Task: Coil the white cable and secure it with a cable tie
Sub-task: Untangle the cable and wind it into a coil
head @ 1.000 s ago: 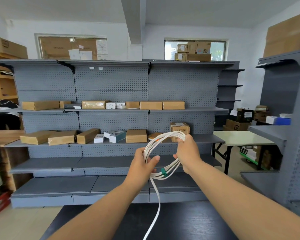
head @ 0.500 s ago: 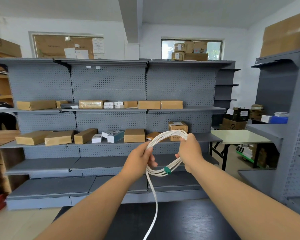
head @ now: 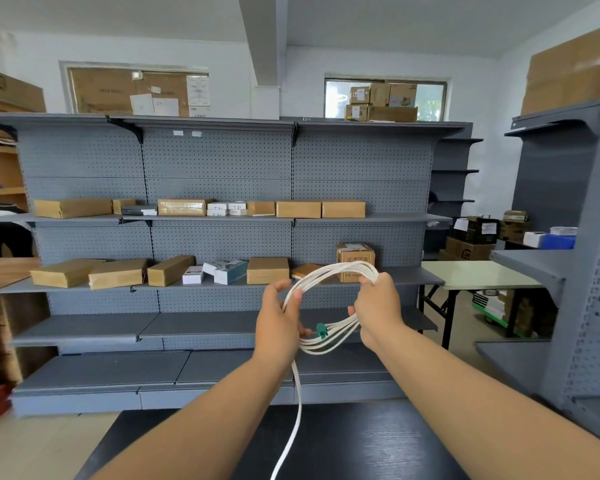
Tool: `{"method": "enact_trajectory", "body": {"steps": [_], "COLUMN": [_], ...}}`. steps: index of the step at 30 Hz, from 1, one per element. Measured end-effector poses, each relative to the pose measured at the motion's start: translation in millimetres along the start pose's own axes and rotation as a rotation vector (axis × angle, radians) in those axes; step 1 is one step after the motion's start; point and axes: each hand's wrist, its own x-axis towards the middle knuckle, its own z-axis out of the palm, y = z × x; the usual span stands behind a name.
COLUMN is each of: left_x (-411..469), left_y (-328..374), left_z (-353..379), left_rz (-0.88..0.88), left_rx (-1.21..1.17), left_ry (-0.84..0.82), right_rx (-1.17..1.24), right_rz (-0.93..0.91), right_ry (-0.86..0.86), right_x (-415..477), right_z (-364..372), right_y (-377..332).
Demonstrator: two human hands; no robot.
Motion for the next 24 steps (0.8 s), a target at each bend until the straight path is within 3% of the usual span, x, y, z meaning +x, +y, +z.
{"method": "enact_trajectory", "body": {"steps": [5,10,15,20,24], "left_x": [-5.0,-8.6,-7.8,-11.5,-11.6], "left_y": [3.9,4.8,7.0,7.8,1.9], "left_z": [1.2,2.1,0.5,13.6,20.2], "left_rz": [0.126,0.078,0.026,0.131,0.125], "left_rx": [0.045,-0.063,0.086,0.255,0.169], "left_ry": [-0.079,-0.279,-0.521,-0.368,-0.185], "right_rx": [0.038,0.132,0.214,0.242,0.28], "right_rz": [0.037,0.142,0.246,0.249,0.245], "right_ry": [0.005,0.002,0.02,0.038,0.034], "right_x": [6.5,18.5,27.6,27.5,26.9], "right_z": [-6.6,-13.3,-17.8,-16.3,-14.0], "right_y": [-2.8,2.3,7.0,9.9,9.5]}}
